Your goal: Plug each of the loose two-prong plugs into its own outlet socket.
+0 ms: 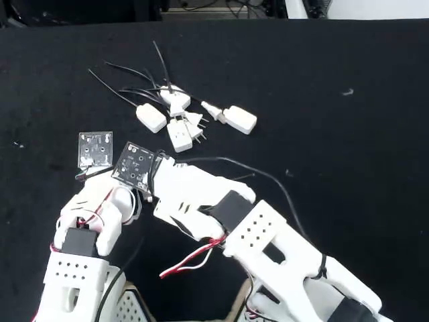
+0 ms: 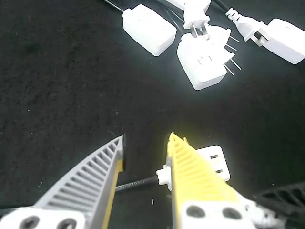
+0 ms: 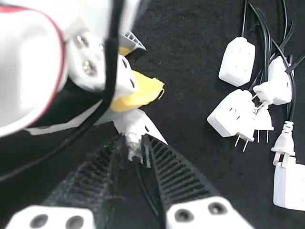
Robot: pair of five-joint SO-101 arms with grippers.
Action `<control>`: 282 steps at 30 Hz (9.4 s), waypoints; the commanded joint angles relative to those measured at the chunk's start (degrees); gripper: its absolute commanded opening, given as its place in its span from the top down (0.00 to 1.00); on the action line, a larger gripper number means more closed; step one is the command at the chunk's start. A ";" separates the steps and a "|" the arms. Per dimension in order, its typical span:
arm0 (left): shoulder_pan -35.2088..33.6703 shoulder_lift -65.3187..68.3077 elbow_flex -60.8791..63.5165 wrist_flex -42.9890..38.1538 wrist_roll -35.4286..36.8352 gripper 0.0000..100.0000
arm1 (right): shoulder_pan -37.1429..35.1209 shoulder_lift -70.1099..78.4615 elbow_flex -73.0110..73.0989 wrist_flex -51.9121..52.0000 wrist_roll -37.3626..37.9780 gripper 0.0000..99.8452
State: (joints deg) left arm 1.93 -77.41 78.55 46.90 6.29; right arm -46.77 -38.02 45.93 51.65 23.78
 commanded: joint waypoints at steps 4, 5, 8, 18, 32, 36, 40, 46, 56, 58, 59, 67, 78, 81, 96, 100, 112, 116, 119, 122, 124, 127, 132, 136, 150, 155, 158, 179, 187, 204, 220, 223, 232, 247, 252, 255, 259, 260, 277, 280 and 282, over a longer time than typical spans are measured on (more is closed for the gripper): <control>-3.30 -0.09 -4.00 0.62 -0.35 0.84 | 3.34 -1.80 -3.12 2.20 -0.44 0.99; -5.58 0.00 -4.88 0.62 -0.35 0.84 | 4.75 -1.80 -3.21 3.43 -1.76 0.99; -11.47 0.09 -6.20 0.62 -0.35 0.84 | 8.97 -1.71 -4.09 7.21 -4.31 0.99; -13.49 0.18 0.40 6.68 -21.89 0.84 | 10.46 7.78 -14.73 18.99 18.29 0.99; -25.27 0.18 8.92 7.21 -31.30 0.84 | 10.64 25.10 -25.10 19.08 53.19 0.99; -26.07 0.18 9.89 7.47 -32.26 0.84 | 10.64 28.62 -28.09 19.16 57.93 0.99; -26.07 0.18 10.07 7.47 -32.26 0.84 | 10.64 31.87 -33.45 23.65 60.66 0.99; -26.07 0.18 10.07 8.44 -32.18 0.84 | 10.64 38.55 -44.26 31.47 62.51 0.99; -26.07 0.18 10.07 8.70 -32.26 0.84 | 10.29 42.15 -51.21 37.71 68.04 0.99; -26.07 0.18 10.07 8.70 -32.26 0.84 | 10.29 42.59 -50.68 37.54 71.56 0.99; -26.07 0.18 10.07 8.70 -32.26 0.84 | 10.29 43.03 -50.42 37.36 72.79 0.99; -26.07 0.18 10.07 8.70 -32.35 0.84 | 9.93 47.87 -50.42 33.85 75.43 0.99; -26.07 0.18 10.07 8.70 -32.35 0.84 | 9.67 49.27 -51.12 29.54 75.43 0.99; -26.07 0.18 10.07 8.70 -32.35 0.84 | 9.67 49.27 -53.05 29.71 75.25 0.99; -26.07 0.18 10.07 8.70 -32.44 0.84 | 8.35 52.88 -53.85 29.63 75.16 0.99; -26.07 0.18 10.07 8.70 -32.44 0.84 | 6.77 52.88 -52.00 29.36 75.16 0.99; -26.07 0.18 10.07 8.70 -32.44 0.84 | 5.01 46.29 -48.31 30.95 75.25 0.99; -26.07 0.18 10.07 8.70 -32.44 0.84 | 5.01 45.93 -45.23 28.66 75.34 0.99; -26.07 0.18 10.07 8.70 -32.44 0.84 | 5.01 45.93 -43.21 26.64 75.34 0.99; -26.07 0.18 10.07 8.70 -32.44 0.84 | 5.01 45.93 -42.33 25.41 75.34 0.99; -26.07 0.18 10.07 8.70 -32.44 0.84 | 5.10 45.85 -42.33 25.41 75.34 0.99; -26.07 0.18 10.07 8.70 -32.44 0.84 | 5.45 44.70 -44.26 25.76 74.99 0.99; -26.07 0.18 10.07 8.70 -32.44 0.84 | 6.95 40.13 -49.19 27.43 64.44 0.99; -26.07 0.18 10.07 8.70 -32.44 0.84 | 7.82 36.44 -47.52 30.51 53.45 0.99; -26.07 0.18 10.07 8.70 -32.44 0.84 | 17.85 30.73 -25.36 29.36 15.65 0.99; -26.07 0.18 10.07 8.70 -32.44 0.84 | 18.11 30.29 -19.21 20.40 6.68 0.99; -26.07 0.18 10.07 8.70 -32.44 0.84 | 19.25 30.46 -17.10 15.03 4.40 0.99; -25.89 -0.35 10.59 8.70 -32.53 0.84 | 30.77 31.25 -13.41 15.91 58.64 0.79; -25.98 -0.35 10.59 8.70 -32.53 0.84 | 28.57 38.90 -14.73 8.53 59.16 0.80; -26.07 -0.35 10.59 8.70 -32.53 0.84 | 30.59 43.65 -19.82 9.85 61.98 0.99; -25.98 -0.35 10.59 8.70 -32.53 0.84 | 28.22 45.58 -17.63 9.67 55.03 0.82; -25.98 -0.35 10.59 8.70 -32.53 0.84 | 28.22 46.29 -17.45 9.76 55.65 0.85; -25.98 -0.35 10.59 8.70 -32.53 0.84 | 31.47 46.55 -16.84 9.67 58.20 0.93; -24.40 -0.44 6.64 8.79 -32.26 0.84 | 28.92 10.68 -9.54 15.30 39.30 0.99; -19.12 -0.44 -3.56 8.79 -26.55 0.84 | 25.05 -0.04 -1.01 7.74 27.69 0.99; -14.73 -0.44 -9.98 8.79 -16.53 0.84 | 24.18 -1.01 1.98 0.88 21.80 0.99; -8.40 -0.44 -15.87 8.26 -1.93 0.84 | 20.04 1.01 4.00 -5.54 18.29 0.99; -6.73 -0.44 -16.66 8.26 0.53 0.84 | 19.08 1.71 4.18 -7.21 16.88 0.99; 0.40 -0.53 -10.51 -2.55 6.24 0.84 | 12.13 5.32 7.96 -19.78 1.23 0.99; 0.48 -0.79 -10.68 -0.62 6.33 0.84 | 12.04 5.32 8.22 -20.31 1.23 0.99; 0.48 -2.73 -10.07 -0.62 6.24 0.84 | 11.96 5.32 8.22 -20.31 1.23 0.99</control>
State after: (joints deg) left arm 1.76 -77.32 68.88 45.93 11.91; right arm -33.76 -32.57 54.29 32.66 25.54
